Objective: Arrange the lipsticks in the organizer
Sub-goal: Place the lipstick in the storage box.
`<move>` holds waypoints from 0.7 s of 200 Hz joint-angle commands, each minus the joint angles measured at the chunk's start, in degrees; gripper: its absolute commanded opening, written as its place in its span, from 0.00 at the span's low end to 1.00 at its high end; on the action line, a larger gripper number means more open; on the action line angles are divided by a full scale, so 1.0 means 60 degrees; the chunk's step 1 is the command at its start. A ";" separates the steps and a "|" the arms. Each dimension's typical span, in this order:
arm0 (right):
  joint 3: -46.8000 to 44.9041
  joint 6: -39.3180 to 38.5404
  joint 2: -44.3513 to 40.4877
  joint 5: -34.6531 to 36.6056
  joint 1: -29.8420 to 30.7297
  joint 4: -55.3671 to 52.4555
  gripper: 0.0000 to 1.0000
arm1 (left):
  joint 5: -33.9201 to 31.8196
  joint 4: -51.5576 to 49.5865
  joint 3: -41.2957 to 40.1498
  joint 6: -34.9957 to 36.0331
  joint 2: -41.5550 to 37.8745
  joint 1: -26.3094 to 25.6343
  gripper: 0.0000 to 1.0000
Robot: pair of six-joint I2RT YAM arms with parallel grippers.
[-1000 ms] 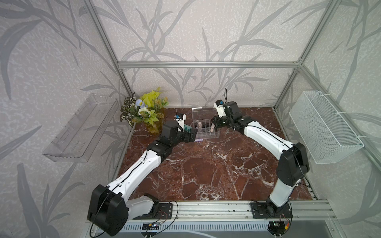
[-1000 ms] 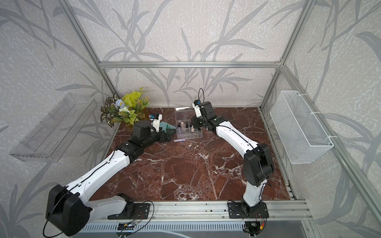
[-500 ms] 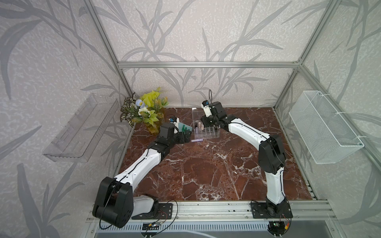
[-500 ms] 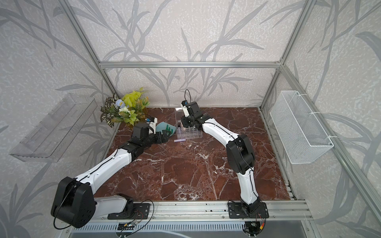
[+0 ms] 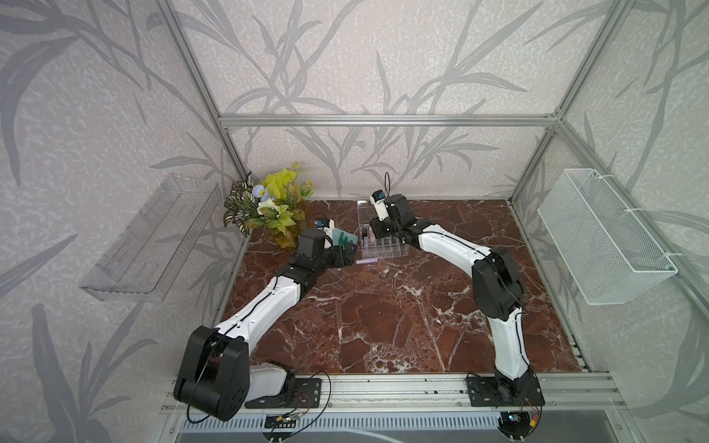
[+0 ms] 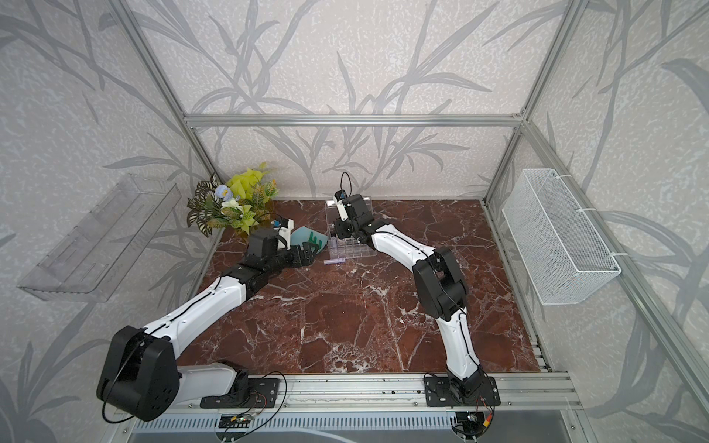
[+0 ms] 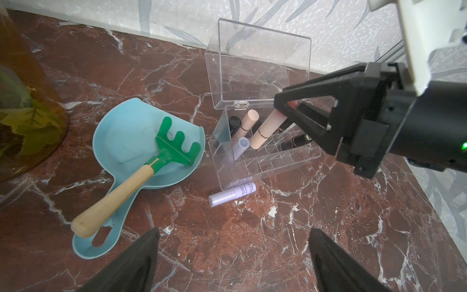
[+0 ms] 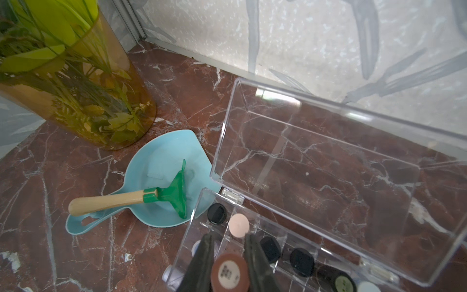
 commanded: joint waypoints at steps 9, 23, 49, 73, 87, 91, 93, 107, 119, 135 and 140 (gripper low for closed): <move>-0.0193 0.0008 0.0120 0.0157 0.0066 0.0503 0.03 | 0.0009 0.0182 -0.0102 0.0071 0.0122 0.0057 0.94; -0.0289 0.0010 0.0123 0.0203 0.0066 0.0613 0.03 | 0.0037 0.0173 -0.0063 0.0070 0.0126 0.0059 0.94; -0.0412 -0.0032 0.0128 0.0305 0.0066 0.0825 0.03 | 0.0060 0.0064 0.0036 0.0110 0.0103 0.0058 0.94; -0.0554 -0.0047 0.0143 0.0418 0.0066 0.1139 0.03 | 0.0052 0.0041 0.0053 0.0141 0.0059 0.0052 0.94; -0.0662 -0.0047 0.0168 0.0505 0.0067 0.1360 0.03 | 0.0042 0.0047 0.0031 0.0141 0.0060 0.0047 0.94; -0.0687 -0.0047 0.0187 0.0518 0.0066 0.1427 0.03 | 0.0042 0.0051 0.0030 0.0141 0.0070 0.0058 0.94; -0.0696 -0.0058 0.0198 0.0525 0.0066 0.1456 0.03 | 0.0039 0.0051 0.0037 0.0141 0.0067 0.0048 0.94; -0.0736 -0.0074 0.0272 0.0563 0.0079 0.1540 0.03 | 0.0052 0.0041 0.0038 0.0156 0.0049 0.0051 0.94; -0.0815 -0.0106 0.0318 0.0614 0.0095 0.1640 0.03 | 0.0038 0.0035 0.0035 0.0157 0.0054 0.0059 0.94; -0.0918 -0.0134 0.0320 0.0651 0.0097 0.1758 0.03 | 0.0039 0.0048 0.0015 0.0172 0.0035 0.0059 0.94; -0.0973 -0.0144 0.0298 0.0675 0.0109 0.1823 0.03 | 0.0049 0.0055 0.0015 0.0175 0.0039 0.0057 0.94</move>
